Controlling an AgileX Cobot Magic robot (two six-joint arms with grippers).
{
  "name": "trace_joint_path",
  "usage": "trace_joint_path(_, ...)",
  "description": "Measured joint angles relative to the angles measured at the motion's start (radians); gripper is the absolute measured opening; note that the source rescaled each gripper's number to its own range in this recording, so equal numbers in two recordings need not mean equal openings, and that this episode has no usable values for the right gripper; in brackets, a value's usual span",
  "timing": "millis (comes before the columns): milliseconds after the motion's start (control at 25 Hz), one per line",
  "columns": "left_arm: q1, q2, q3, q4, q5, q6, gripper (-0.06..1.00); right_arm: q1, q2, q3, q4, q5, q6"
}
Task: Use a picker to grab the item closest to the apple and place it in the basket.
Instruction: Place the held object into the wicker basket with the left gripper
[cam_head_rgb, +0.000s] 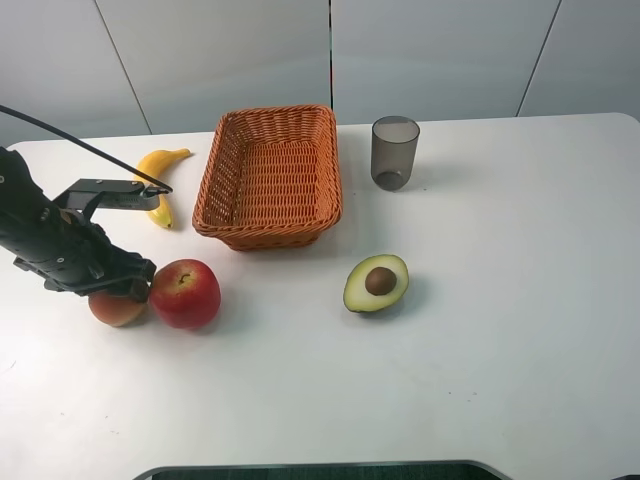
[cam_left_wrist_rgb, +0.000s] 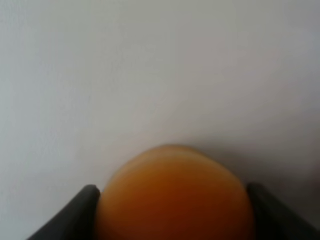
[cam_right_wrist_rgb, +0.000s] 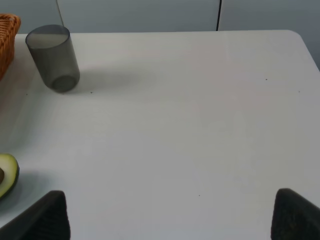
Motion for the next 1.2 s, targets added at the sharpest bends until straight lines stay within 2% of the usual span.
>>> trace_joint_path(920,0.0,0.0,0.0,-0.014,-0.031,0.0,0.01,0.0,0.0,0.0,0.0,0.0,0.0)
trace_joint_path(1200,0.002,-0.031,0.0,0.024,0.048,0.0,0.01,0.0,0.0,0.0,0.0,0.0,0.0)
